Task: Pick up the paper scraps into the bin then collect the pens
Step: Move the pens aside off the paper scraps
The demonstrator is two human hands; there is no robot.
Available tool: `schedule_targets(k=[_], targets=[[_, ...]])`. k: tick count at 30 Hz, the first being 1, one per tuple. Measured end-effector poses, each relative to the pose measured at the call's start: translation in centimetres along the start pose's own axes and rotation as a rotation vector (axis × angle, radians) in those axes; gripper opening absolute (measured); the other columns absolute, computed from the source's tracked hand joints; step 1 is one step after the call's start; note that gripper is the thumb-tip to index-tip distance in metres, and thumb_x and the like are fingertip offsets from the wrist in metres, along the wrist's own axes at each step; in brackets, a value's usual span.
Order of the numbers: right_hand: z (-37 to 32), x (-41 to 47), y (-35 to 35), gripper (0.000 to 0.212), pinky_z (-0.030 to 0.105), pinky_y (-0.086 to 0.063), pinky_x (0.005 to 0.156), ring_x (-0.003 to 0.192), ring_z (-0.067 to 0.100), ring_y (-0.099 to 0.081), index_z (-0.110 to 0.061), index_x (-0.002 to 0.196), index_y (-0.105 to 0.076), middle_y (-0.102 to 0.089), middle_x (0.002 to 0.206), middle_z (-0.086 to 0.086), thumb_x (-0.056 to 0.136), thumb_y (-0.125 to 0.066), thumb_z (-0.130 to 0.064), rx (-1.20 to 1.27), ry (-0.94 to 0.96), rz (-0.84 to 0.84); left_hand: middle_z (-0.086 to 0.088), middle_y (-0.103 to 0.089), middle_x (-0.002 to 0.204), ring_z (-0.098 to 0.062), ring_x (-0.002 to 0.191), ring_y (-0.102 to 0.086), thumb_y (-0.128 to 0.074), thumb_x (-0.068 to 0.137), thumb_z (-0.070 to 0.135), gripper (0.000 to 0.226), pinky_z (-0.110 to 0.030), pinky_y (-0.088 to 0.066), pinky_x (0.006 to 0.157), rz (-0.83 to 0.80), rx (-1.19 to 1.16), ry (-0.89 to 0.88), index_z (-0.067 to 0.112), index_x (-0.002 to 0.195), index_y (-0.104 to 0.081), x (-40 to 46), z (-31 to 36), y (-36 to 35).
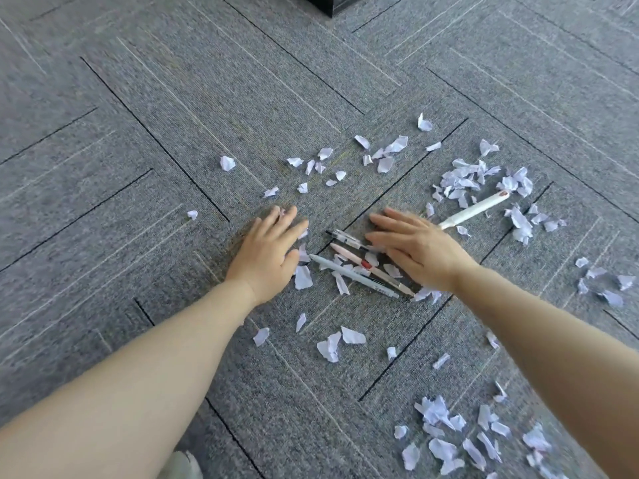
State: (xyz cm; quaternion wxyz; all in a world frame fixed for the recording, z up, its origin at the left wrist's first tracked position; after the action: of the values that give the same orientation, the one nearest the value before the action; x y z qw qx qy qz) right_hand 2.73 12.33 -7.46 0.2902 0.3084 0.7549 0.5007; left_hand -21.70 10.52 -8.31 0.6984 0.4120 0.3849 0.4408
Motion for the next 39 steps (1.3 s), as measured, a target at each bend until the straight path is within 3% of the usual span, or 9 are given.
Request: schedule_targets(k=[10,15,20,23,26,30,34,37,39], targets=[[-4.1,-12.1,-0.8,0.027,0.049,-0.044,0.098,0.119,0.025,-0.056,-0.013,0.108,-0.07,-0.066,0.123,0.002,0.094,-0.05,-0.025,0.133,-0.227,0.41,-0.005,-0.051,0.133,-0.018,0.133,-0.038,-0.039,0.09,0.019,0.032,-0.042,-0.033,0.11,0.129,-0.247,-0.102,0.011,0.113,-0.06,-9.1,4.3,-2.1],[-7.0,-5.4,0.1,0.037,0.039,-0.048,0.099,0.115,0.023,-0.057,-0.009,0.124,-0.06,-0.064,0.124,0.005,0.096,-0.039,-0.02,0.224,-0.208,0.298,-0.004,-0.056,0.124,-0.021,0.117,-0.047,-0.046,0.089,0.02,0.037,-0.042,-0.042,0.099,0.159,-0.107,-0.113,0.01,0.122,-0.059,-5.8,6.6,-1.8],[-4.1,-2.8,1.1,0.035,0.049,-0.04,0.107,0.127,0.028,-0.051,-0.013,0.124,-0.063,-0.062,0.131,0.004,0.097,-0.042,-0.018,0.065,-0.396,0.239,-0.002,-0.027,0.153,-0.022,0.142,-0.02,-0.039,0.096,0.028,0.051,-0.042,-0.017,0.117,0.108,-0.024,0.111,0.014,0.144,-0.033,-3.2,6.4,-1.6],[-4.9,-3.1,2.2,0.035,0.046,-0.048,0.094,0.108,0.027,-0.058,-0.013,0.11,-0.069,-0.07,0.112,0.002,0.091,-0.04,-0.014,0.056,-0.291,0.324,0.002,-0.014,0.158,-0.015,0.145,-0.005,-0.031,0.098,0.031,0.056,-0.035,-0.003,0.119,0.024,-0.026,0.021,0.019,0.15,-0.015,-2.3,7.4,-2.2],[-5.9,-3.1,1.6,0.036,0.045,-0.048,0.091,0.102,0.026,-0.059,-0.017,0.113,-0.067,-0.072,0.103,-0.002,0.087,-0.043,-0.009,0.053,-0.236,0.268,0.004,-0.029,0.153,-0.013,0.143,-0.017,-0.036,0.096,0.018,0.054,-0.034,-0.008,0.118,0.007,-0.11,-0.157,0.024,0.148,-0.023,-2.8,9.1,-2.5],[-3.7,-4.5,2.0,0.035,0.05,-0.048,0.092,0.105,0.029,-0.057,-0.011,0.115,-0.066,-0.07,0.112,0.005,0.085,-0.051,0.001,0.076,-0.446,0.399,-0.003,-0.043,0.142,-0.016,0.133,-0.033,-0.041,0.093,0.01,0.045,-0.032,-0.023,0.114,0.233,-0.172,0.1,0.012,0.137,-0.04,-3.5,6.7,-0.6],[-4.2,-4.3,1.5,0.046,0.047,-0.046,0.103,0.126,0.027,-0.051,-0.01,0.13,-0.058,-0.059,0.134,0.006,0.088,-0.046,0.004,0.172,-0.391,0.315,-0.001,-0.036,0.148,-0.017,0.138,-0.027,-0.041,0.093,0.016,0.049,-0.033,-0.017,0.117,0.106,-0.075,-0.047,0.015,0.141,-0.035,-2.8,8.2,-1.2],[-4.8,-2.2,-0.3,0.052,0.038,-0.017,0.12,0.147,0.017,-0.019,-0.018,0.148,-0.037,-0.029,0.158,-0.003,0.096,-0.032,-0.02,0.191,-0.311,0.079,0.001,-0.016,0.157,-0.016,0.145,-0.008,-0.041,0.093,0.019,0.056,-0.033,-0.003,0.118,0.041,-0.047,-0.055,0.016,0.147,-0.024,-1.8,8.9,-2.2],[-4.7,-2.0,-0.8,0.057,0.039,-0.013,0.121,0.148,0.015,-0.015,-0.021,0.147,-0.039,-0.028,0.158,-0.005,0.095,-0.022,-0.034,0.154,-0.278,0.02,0.0,-0.021,0.156,-0.016,0.145,-0.011,-0.043,0.092,0.015,0.051,-0.033,-0.003,0.118,0.044,-0.058,-0.093,0.015,0.142,-0.036,-2.0,9.0,-2.5]])
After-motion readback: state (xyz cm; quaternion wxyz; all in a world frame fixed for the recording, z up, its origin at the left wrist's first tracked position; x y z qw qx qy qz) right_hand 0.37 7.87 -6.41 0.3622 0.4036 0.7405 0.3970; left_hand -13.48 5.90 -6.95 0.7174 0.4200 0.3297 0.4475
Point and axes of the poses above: each hand's wrist, its own x-axis towards the middle knuckle, its own y-axis out of the back of the hand, z = x × y, the point moved 6 cm from there along x, towards the middle knuckle
